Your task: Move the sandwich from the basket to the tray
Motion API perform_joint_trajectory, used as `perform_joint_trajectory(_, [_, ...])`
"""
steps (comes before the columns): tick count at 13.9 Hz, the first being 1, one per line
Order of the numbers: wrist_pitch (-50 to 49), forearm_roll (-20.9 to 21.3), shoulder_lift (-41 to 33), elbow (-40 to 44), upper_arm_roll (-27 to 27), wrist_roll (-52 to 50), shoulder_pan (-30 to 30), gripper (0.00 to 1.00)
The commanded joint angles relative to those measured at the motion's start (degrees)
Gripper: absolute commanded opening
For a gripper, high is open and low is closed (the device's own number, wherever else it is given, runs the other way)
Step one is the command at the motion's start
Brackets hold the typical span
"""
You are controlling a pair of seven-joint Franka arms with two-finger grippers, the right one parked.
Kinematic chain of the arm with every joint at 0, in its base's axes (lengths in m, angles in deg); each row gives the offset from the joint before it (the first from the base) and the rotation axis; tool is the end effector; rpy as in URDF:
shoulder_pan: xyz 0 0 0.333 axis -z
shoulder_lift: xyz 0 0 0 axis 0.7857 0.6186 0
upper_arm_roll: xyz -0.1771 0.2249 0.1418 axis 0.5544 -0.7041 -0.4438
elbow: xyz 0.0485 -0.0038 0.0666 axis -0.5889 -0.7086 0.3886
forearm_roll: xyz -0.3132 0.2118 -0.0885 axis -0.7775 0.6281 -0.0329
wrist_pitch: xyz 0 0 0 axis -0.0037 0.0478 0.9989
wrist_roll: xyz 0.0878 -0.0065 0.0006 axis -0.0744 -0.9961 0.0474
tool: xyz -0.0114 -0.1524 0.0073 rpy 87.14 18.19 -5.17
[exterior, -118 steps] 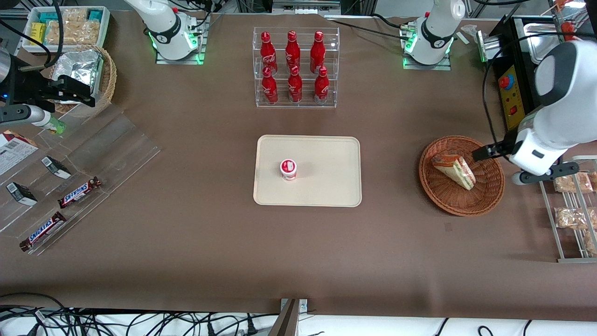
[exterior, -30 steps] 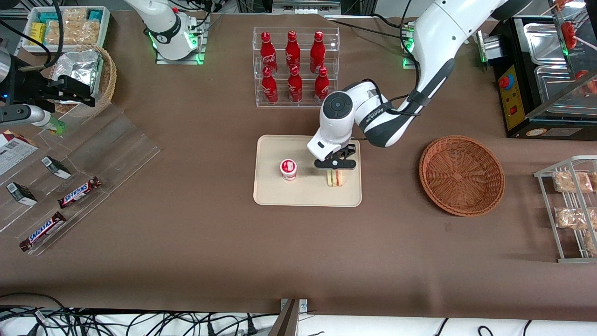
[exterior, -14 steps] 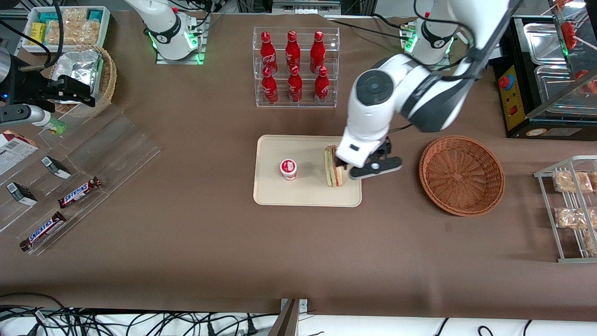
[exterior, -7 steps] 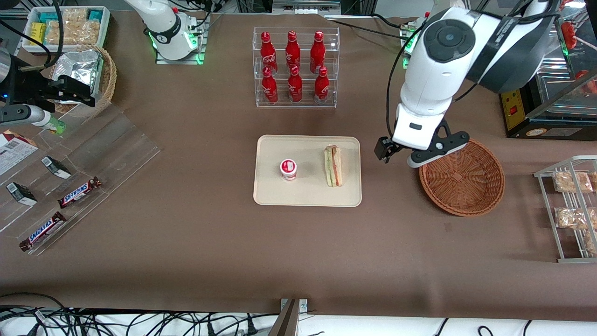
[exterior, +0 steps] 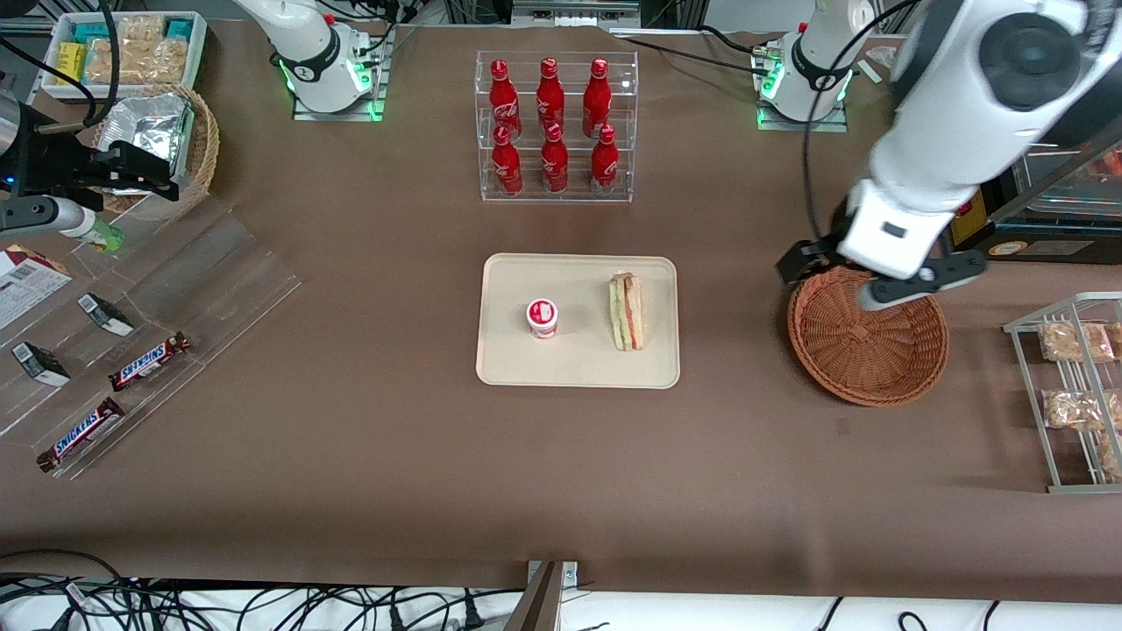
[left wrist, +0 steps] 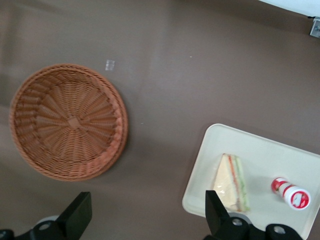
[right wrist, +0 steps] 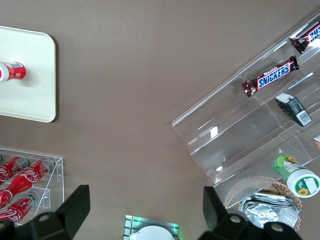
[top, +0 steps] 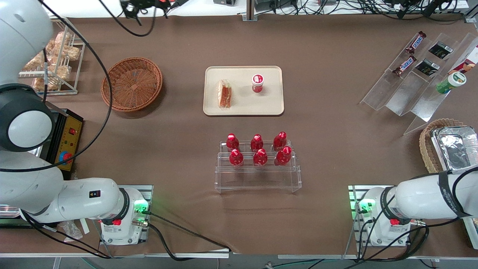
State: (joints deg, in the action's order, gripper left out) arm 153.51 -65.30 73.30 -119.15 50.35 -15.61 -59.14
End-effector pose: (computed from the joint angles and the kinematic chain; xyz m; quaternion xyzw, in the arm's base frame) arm 0.5881 -0.1563 0.5191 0.9892 0.1459 0.0081 0.0061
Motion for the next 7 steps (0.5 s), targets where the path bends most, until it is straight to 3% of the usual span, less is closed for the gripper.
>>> perform_joint_trajectory(1, [-3.9, -5.3, -5.7, -2.3, -9.4, 13.2, 2.0, 1.0])
perform_joint_trajectory(3, [-6.4, -6.0, -6.9, -2.1, -14.0, 20.2, 3.2, 1.0])
perform_joint_trajectory(7, [-9.8, -5.8, -8.3, -2.1, -17.9, 34.8, 3.2, 1.0])
